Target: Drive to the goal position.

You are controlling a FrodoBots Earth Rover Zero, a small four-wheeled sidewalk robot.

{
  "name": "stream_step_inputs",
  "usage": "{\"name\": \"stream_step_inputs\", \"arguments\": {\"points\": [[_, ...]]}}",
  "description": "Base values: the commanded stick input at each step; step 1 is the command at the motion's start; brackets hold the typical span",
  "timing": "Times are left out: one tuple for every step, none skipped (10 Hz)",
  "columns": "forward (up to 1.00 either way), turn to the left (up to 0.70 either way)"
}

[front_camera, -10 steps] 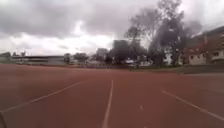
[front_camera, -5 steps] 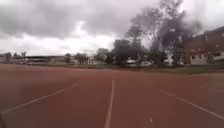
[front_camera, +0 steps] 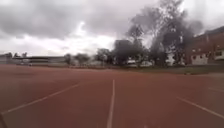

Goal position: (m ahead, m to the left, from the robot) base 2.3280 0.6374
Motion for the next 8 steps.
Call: {"name": "stream_step_inputs", "arguments": {"points": [[0.7,0.0],[0.7,0.0],[0.7,0.0],[0.7,0.0],[0.7,0.0],[0.7,0.0],[0.7,0.0],[0.7,0.0]]}}
